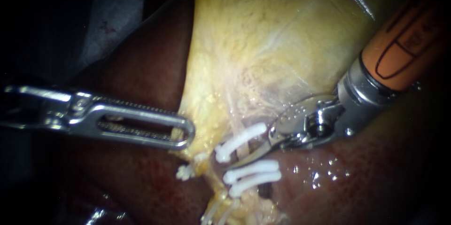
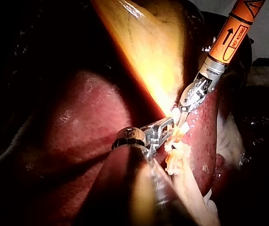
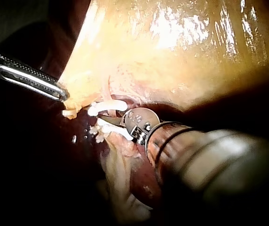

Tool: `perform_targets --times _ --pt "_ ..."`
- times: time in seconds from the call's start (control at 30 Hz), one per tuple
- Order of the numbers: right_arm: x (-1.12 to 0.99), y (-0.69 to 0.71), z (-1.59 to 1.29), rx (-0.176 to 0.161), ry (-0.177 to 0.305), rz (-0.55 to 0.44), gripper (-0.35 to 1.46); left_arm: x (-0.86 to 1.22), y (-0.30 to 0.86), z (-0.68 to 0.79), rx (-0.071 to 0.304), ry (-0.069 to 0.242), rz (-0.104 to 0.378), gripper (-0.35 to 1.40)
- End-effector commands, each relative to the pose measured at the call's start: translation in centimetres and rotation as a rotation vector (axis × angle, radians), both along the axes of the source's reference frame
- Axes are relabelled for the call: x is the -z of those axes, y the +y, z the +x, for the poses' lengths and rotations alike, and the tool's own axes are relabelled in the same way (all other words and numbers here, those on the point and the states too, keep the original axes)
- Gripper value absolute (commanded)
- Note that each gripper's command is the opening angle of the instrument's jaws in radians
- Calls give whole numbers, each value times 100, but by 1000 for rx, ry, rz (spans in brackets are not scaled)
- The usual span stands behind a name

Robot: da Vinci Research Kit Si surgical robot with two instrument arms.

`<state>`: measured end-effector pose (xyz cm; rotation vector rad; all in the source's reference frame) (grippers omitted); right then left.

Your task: Go to the cutting position right tube

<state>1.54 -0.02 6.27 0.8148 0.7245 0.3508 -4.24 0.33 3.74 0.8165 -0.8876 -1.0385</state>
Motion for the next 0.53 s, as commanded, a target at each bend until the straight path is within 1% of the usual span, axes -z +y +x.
perform_targets --times 0.03,0.53 --pt "0 0 0 1 0 0 21 0 0 0 0 0 0 -35" --pt "0 -1 -1 2 1 0 19 -2 0 -2 1 1 -1 -35"
